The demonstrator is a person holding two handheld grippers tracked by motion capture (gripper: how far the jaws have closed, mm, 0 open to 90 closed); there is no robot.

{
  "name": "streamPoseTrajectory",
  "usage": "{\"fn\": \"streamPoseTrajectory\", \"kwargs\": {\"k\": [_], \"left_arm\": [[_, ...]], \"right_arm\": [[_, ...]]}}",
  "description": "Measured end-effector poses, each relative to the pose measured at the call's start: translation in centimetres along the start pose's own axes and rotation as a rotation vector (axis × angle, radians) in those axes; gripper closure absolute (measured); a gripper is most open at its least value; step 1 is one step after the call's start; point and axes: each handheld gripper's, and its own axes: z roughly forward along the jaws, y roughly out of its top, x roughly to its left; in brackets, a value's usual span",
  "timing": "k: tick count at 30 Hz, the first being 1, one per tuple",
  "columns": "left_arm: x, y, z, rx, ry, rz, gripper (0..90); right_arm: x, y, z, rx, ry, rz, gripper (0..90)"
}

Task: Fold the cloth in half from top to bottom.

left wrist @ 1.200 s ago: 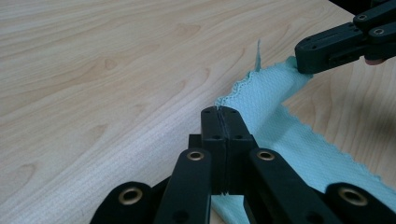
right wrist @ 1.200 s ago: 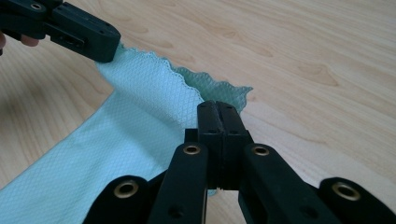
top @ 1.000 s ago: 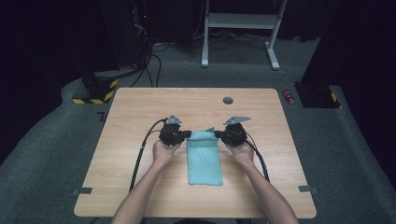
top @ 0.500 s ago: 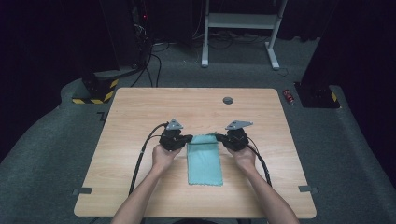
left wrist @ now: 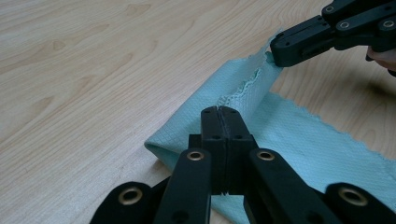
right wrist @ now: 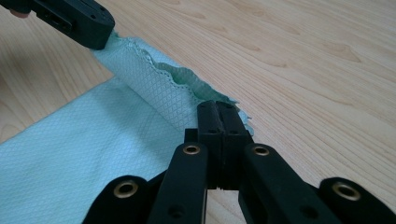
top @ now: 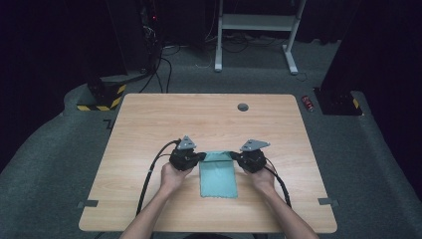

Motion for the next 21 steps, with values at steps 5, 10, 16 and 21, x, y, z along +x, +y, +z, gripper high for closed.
{"fn": "streamPoseTrajectory", "kwargs": {"k": [5, 10, 16, 21], "left_arm": [[-0.3, -0.3, -0.2, 0.005, -0.006, 0.002, 89.4], [-0.4, -0.7, -0.2, 0.010, -0.008, 0.004, 89.5], [-0.6, -1.0, -0.5, 0.000, -0.010, -0.002, 89.5], [-0.9, -1.3, -0.9, -0.013, -0.021, -0.005, 89.5]], "right_arm": [[0.3, -0.1, -0.4, -0.007, 0.000, -0.010, 90.0], [0.6, -0.6, -0.5, -0.011, 0.006, -0.010, 90.0], [1.0, -0.7, -0.8, -0.014, 0.017, -0.015, 90.0], [1.3, -0.9, -1.0, -0.006, 0.023, -0.021, 90.0]]}}
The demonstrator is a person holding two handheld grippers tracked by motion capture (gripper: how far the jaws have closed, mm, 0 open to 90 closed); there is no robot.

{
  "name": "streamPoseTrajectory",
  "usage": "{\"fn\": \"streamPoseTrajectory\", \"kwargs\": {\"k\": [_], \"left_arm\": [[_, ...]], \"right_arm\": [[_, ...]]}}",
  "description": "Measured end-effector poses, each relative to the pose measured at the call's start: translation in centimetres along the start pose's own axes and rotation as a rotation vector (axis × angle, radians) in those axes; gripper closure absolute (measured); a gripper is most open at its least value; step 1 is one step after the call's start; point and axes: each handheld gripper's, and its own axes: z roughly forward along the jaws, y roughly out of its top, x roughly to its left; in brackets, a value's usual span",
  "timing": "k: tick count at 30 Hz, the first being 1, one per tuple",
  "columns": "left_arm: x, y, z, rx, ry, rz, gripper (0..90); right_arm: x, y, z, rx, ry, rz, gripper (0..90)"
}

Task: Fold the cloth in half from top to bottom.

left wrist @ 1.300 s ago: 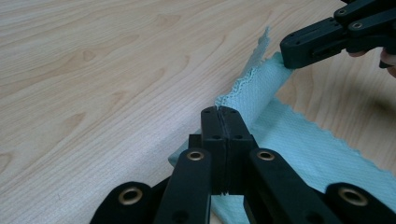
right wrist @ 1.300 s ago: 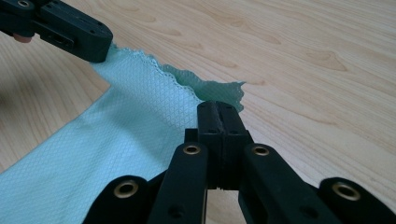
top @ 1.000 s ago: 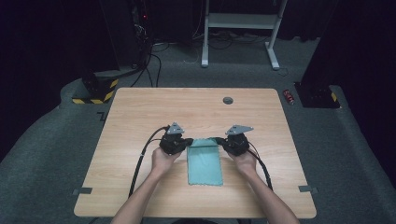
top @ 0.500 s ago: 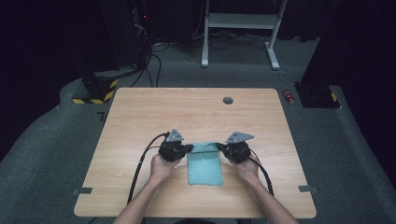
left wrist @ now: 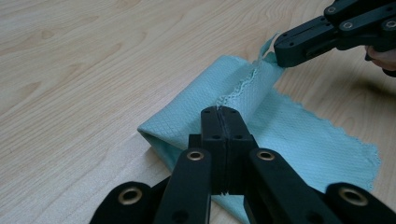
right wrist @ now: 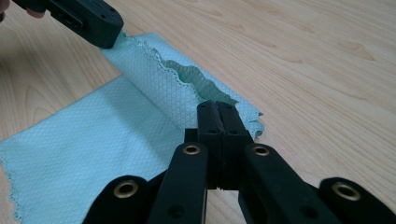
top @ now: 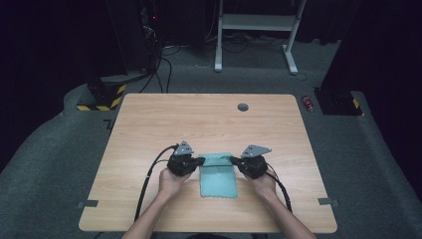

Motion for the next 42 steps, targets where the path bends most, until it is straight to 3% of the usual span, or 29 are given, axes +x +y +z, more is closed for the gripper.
{"fn": "streamPoseTrajectory", "kwargs": {"k": [7, 17, 28, 42], "left_arm": [[-0.6, -0.6, -0.2, 0.008, 0.005, 0.022, 89.5], [-1.4, -1.0, -0.7, 0.000, -0.019, 0.035, 89.5], [-2.1, -2.3, -0.9, 0.003, -0.034, 0.025, 89.5], [-2.7, -3.2, -0.6, 0.022, -0.044, 0.011, 89.5]], "right_arm": [[0.5, -0.3, -0.4, -0.004, 0.011, -0.009, 90.0], [1.2, -1.1, -0.8, 0.005, 0.019, -0.014, 90.0], [2.0, -1.7, -1.4, 0.011, 0.036, -0.028, 90.0], [2.5, -2.6, -1.7, 0.014, 0.057, -0.011, 90.0]]}}
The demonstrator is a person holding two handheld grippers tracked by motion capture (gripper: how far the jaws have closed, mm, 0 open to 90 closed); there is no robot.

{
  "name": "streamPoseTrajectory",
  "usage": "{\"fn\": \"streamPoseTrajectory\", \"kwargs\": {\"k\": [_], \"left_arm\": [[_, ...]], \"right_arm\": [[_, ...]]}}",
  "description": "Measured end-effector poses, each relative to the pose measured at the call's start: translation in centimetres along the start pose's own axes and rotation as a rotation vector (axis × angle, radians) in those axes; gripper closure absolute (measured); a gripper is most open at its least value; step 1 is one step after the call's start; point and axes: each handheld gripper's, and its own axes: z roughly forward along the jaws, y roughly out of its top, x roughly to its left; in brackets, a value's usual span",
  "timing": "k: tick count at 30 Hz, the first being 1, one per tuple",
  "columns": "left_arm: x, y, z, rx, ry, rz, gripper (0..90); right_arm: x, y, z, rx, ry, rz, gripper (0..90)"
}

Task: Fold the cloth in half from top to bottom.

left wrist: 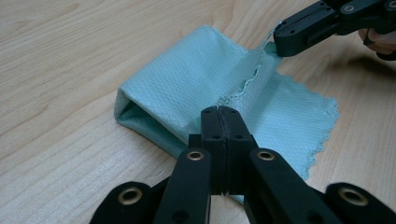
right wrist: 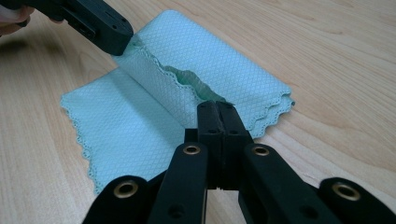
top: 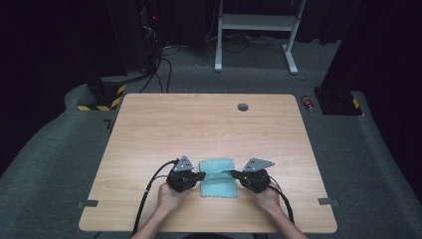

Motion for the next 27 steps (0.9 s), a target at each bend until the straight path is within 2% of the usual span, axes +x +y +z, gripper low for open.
{"fn": "streamPoseTrajectory", "kwargs": {"k": [4, 8, 17, 24, 27], "left_arm": [[-0.1, -0.2, -0.1, 0.003, 0.000, -0.002, 89.5], [0.0, -0.4, -0.3, 0.004, -0.023, -0.021, 89.5], [-0.9, -1.0, -0.3, 0.020, -0.042, -0.014, 89.5], [-1.4, -1.3, -0.3, 0.025, -0.041, -0.008, 89.5], [-1.8, -1.4, -0.5, 0.035, -0.027, 0.016, 89.4]], "right_arm": [[0.3, -0.2, -0.1, 0.005, 0.011, -0.003, 90.0], [0.6, -0.5, -0.2, 0.014, 0.022, -0.006, 90.0], [1.6, -1.3, -1.0, 0.014, 0.033, -0.029, 90.0], [2.2, -1.9, -1.3, 0.022, 0.042, -0.037, 90.0], [2.3, -2.0, -1.4, 0.027, 0.049, -0.036, 90.0]]}}
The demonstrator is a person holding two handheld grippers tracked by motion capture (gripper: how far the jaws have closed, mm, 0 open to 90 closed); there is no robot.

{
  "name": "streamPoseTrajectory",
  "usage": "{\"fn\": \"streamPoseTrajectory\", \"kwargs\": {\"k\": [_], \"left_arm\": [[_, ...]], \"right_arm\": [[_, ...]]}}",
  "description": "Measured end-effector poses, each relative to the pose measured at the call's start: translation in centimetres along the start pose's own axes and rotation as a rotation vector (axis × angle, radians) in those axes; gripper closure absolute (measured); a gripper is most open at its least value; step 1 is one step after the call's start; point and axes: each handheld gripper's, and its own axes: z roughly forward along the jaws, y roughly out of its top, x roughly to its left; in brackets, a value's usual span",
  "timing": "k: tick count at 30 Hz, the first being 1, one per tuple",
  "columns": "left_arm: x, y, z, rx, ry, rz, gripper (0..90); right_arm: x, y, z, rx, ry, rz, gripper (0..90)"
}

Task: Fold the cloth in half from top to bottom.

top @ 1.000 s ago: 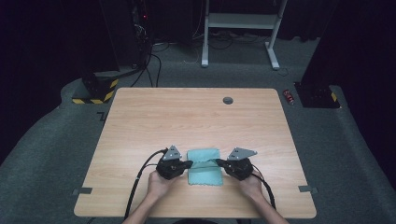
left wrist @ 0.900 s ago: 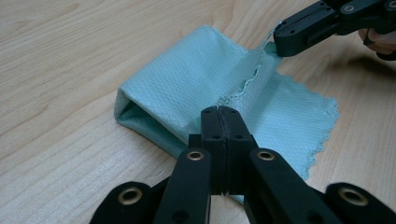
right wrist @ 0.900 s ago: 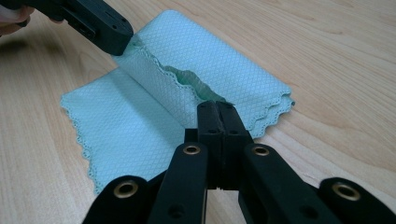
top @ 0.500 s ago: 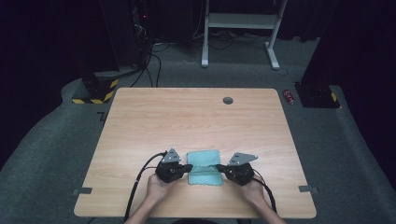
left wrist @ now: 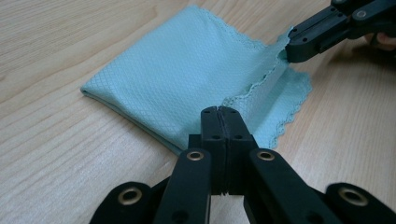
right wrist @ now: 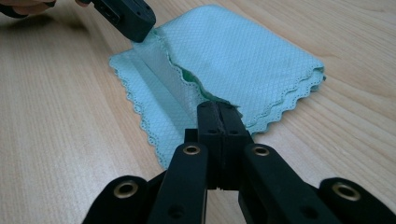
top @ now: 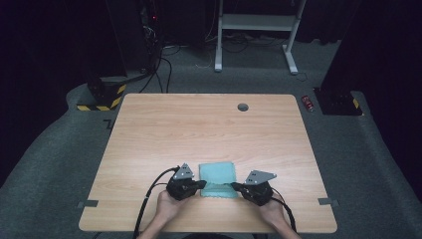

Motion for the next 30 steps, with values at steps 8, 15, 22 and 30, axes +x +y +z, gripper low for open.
{"fn": "streamPoseTrajectory", "kwargs": {"k": [8, 15, 22, 30], "left_arm": [[-0.7, -0.4, -0.1, 0.004, 0.001, 0.026, 89.2], [-0.9, -0.7, 0.1, 0.010, -0.006, 0.016, 88.7], [-1.2, -1.1, -0.2, 0.025, -0.027, 0.014, 79.5], [-1.4, -1.4, -1.7, -0.002, -0.028, -0.010, 62.8]], "right_arm": [[0.5, -0.4, -0.1, 0.011, 0.008, -0.014, 90.0], [0.6, -0.9, 0.0, 0.019, 0.021, -0.010, 89.4], [0.6, -1.2, -0.2, 0.038, 0.057, 0.008, 78.1], [0.6, -1.7, -1.4, 0.050, 0.064, 0.016, 71.4]]}}
